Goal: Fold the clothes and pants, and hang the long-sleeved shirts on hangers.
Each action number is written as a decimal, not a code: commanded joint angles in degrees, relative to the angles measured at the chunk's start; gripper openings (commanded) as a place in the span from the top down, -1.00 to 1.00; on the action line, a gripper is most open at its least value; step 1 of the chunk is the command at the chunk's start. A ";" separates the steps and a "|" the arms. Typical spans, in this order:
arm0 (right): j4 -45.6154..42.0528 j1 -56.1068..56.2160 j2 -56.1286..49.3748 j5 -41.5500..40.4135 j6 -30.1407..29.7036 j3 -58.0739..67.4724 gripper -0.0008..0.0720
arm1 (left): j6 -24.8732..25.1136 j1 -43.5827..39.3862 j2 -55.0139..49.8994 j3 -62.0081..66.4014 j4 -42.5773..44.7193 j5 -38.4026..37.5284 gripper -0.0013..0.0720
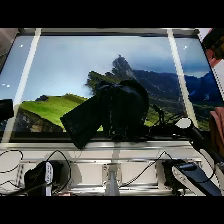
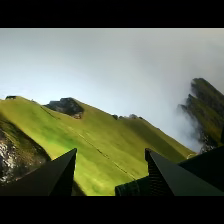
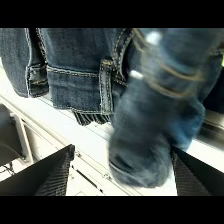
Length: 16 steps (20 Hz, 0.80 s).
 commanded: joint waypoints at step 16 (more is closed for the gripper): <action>-9.90 15.41 -8.17 -12.59 12.33 3.21 -0.05 | 0.02 -0.04 -0.44 -0.04 0.07 -0.39 -0.32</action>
